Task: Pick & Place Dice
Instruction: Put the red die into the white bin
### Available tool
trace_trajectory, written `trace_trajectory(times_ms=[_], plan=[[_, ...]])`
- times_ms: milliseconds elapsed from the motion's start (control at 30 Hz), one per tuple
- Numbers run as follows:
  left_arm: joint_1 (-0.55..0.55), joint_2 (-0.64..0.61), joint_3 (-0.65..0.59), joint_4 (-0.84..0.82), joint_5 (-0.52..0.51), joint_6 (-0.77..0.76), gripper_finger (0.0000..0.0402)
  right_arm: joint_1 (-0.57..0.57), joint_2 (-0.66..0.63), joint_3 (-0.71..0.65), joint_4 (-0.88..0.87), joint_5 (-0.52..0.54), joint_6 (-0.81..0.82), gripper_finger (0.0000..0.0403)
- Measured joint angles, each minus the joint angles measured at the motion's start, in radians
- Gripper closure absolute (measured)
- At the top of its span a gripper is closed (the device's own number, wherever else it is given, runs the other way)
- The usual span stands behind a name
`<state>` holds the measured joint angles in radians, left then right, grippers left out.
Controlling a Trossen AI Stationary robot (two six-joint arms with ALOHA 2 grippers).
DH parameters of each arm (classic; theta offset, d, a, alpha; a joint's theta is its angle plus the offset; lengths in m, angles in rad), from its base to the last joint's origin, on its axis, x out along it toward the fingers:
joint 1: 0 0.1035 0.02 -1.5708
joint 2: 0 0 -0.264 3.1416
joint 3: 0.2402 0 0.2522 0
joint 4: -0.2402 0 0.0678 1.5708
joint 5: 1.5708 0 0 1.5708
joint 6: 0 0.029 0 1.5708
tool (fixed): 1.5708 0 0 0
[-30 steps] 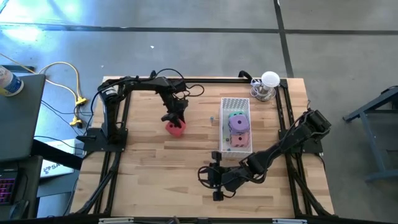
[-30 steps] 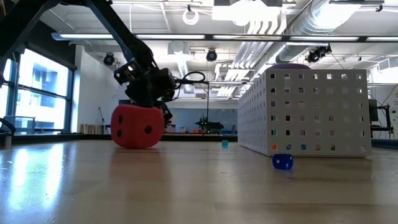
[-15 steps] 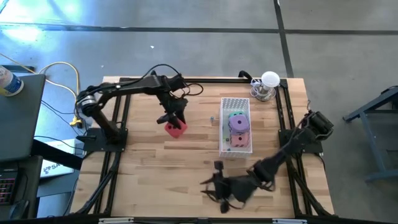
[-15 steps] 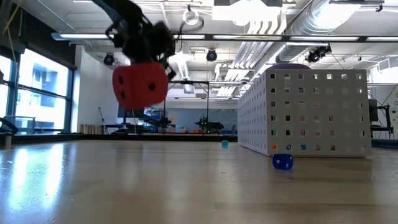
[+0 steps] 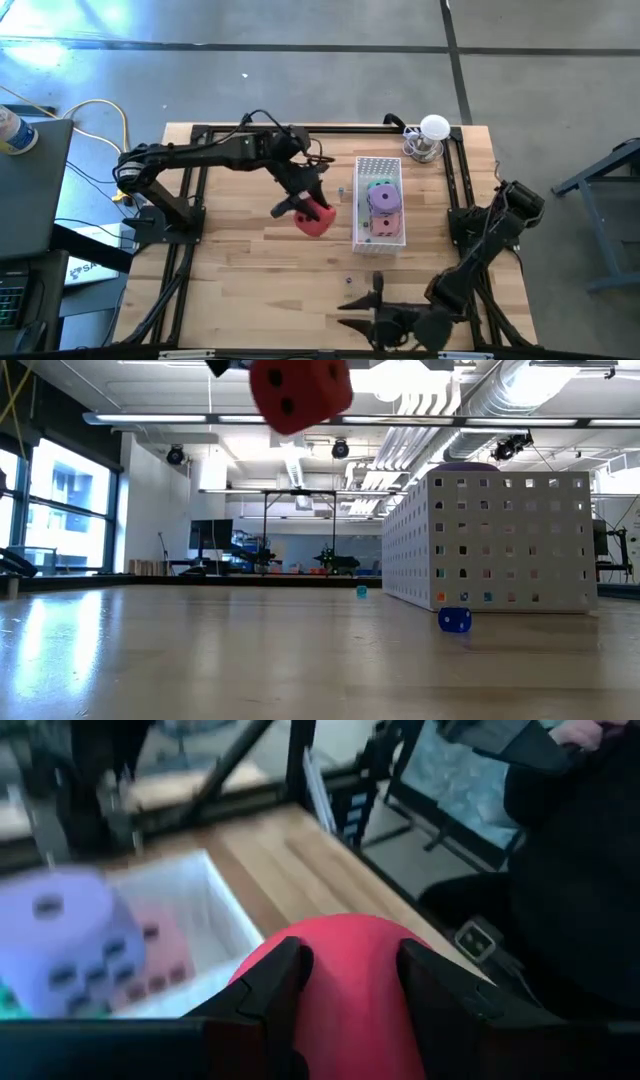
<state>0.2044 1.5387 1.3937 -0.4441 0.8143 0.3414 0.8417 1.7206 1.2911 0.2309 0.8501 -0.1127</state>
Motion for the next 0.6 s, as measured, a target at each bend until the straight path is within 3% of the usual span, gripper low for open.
trace_trajectory(times_ms=[333, 600], plan=[[-0.051, 0.128, -0.003, 0.418, 0.005, -0.181, 0.0259, 0.142, 0.0, 0.0, 0.212, 0.015, -0.194, 0.0291], [-0.068, 0.256, -0.004, 0.709, -0.014, -0.292, 0.0259, 0.205, 0.0, 0.0, 0.24, 0.015, -0.213, 0.0291]])
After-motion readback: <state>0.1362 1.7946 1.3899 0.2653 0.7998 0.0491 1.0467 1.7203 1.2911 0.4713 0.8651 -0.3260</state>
